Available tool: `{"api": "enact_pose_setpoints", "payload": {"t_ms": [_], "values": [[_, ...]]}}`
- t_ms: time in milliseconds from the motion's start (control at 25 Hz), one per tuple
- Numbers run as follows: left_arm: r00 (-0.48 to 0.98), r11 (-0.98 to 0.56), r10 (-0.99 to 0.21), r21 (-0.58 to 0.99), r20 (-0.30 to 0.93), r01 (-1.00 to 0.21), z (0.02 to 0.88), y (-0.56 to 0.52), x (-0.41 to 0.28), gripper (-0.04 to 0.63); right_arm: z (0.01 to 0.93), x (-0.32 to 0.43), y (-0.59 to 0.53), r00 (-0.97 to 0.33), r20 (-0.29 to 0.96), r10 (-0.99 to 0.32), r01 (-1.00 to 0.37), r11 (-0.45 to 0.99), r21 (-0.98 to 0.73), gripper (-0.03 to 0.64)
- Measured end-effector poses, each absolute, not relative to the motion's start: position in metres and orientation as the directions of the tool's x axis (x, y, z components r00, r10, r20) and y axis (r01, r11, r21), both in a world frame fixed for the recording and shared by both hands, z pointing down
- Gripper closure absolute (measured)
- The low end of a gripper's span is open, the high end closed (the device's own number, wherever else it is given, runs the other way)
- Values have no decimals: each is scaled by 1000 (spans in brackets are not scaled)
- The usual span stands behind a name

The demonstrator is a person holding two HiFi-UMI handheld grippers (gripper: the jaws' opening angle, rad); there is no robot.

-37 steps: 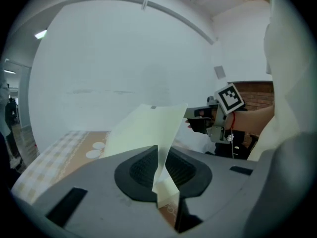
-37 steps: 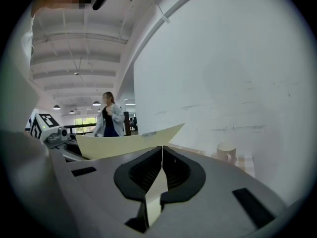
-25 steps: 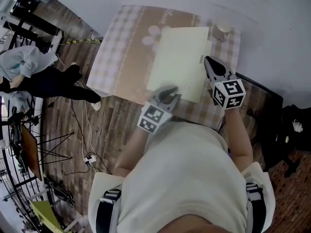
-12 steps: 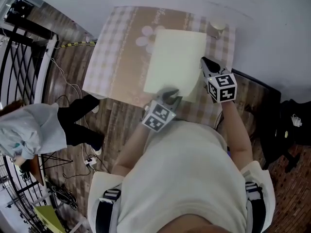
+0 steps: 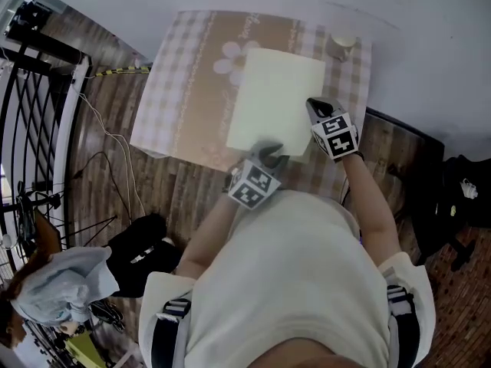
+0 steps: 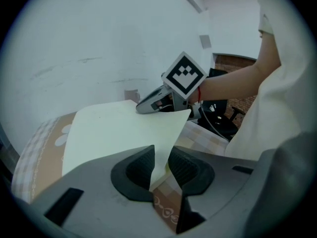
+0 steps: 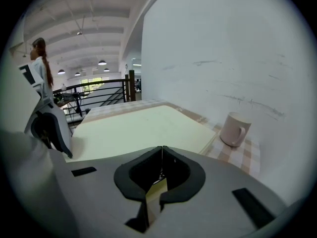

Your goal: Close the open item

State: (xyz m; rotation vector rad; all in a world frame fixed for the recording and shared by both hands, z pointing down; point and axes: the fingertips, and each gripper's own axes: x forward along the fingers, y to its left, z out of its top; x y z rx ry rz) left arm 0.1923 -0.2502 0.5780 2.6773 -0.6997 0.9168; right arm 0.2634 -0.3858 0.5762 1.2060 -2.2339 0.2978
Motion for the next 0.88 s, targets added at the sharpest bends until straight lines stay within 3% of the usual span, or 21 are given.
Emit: {"api": "enact_pose_setpoints", "payload": {"t_ms": [560, 880], "values": [[698, -881, -363, 17, 617, -472, 580, -242, 196, 467, 586, 268, -388, -416, 553, -721, -879, 475, -43, 617], [752, -882, -318, 111, 578, -458, 566, -235, 196, 433, 586, 269, -388, -402, 537, -742, -892, 450, -46, 617]]}}
